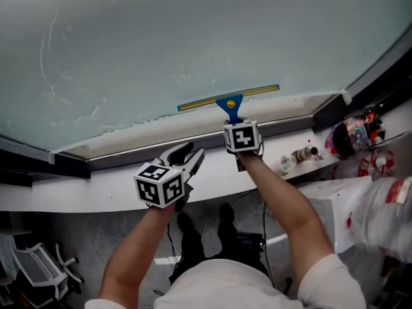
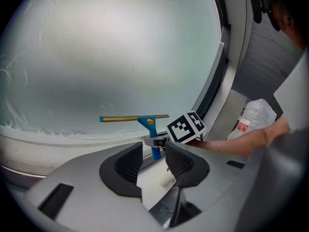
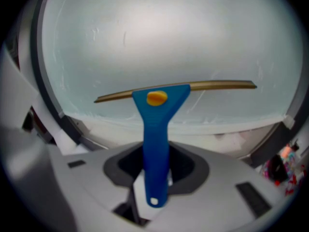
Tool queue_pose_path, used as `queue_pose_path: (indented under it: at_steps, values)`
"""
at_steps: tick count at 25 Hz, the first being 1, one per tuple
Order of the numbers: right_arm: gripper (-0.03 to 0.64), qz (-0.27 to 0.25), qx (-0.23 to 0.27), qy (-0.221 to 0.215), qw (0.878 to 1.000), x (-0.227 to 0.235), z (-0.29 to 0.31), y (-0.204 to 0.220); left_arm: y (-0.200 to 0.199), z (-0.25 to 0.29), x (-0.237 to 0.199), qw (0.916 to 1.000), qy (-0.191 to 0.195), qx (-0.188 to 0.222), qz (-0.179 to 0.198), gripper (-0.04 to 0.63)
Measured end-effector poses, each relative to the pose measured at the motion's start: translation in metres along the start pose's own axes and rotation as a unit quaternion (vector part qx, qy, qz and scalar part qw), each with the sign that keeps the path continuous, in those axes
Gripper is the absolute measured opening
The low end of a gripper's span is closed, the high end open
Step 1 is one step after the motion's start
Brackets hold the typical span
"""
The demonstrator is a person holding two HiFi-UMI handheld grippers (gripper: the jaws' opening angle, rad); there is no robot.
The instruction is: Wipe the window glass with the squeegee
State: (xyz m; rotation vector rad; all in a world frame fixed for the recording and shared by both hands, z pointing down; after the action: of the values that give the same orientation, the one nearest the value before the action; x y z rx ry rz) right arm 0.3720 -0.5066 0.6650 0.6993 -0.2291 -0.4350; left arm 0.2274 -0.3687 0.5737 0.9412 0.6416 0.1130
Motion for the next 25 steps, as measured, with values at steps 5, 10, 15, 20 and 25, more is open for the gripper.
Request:
queue_pose_path:
  at_steps: [5, 10, 15, 20, 25]
  values:
    - [0.147, 0.002, -0.009, -0.005, 1.000, 0.000, 0.008, 0.009, 0.006, 0.005, -0.001, 1.0000, 0.002, -0.002, -0.004, 0.167]
    - [0.147, 0.007, -0.014, -0.013, 1.000, 0.000, 0.016, 0.017, 0.015, 0.010, -0.003, 0.9999, 0.004, -0.008, -0.009, 0.167]
    - [0.147, 0.008, -0.026, -0.009, 1.000, 0.002, 0.026, 0.026, 0.024, 0.014, -0.006, 0.9997, 0.006, -0.015, -0.016, 0.167]
    - [0.147, 0.014, -0.037, -0.016, 0.999, 0.000, 0.039, 0.037, 0.031, 0.018, -0.008, 0.9995, 0.007, -0.021, -0.021, 0.166]
    - [0.147, 0.008, -0.047, -0.012, 0.999, 0.002, 0.049, 0.046, 0.037, 0.020, -0.012, 0.9993, 0.006, -0.026, -0.025, 0.166]
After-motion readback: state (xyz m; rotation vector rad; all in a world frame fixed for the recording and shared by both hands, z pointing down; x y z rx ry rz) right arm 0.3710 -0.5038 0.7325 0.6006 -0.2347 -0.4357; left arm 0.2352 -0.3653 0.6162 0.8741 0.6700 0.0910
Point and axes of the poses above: the fingertips, and each gripper's own axes: z forward along the fingers, x to its right, y out of its underside, the point moved 6 cm from there along -z, backward along the fingers, and after that the axes turned 1 degree about y, right-handed, at the moved point
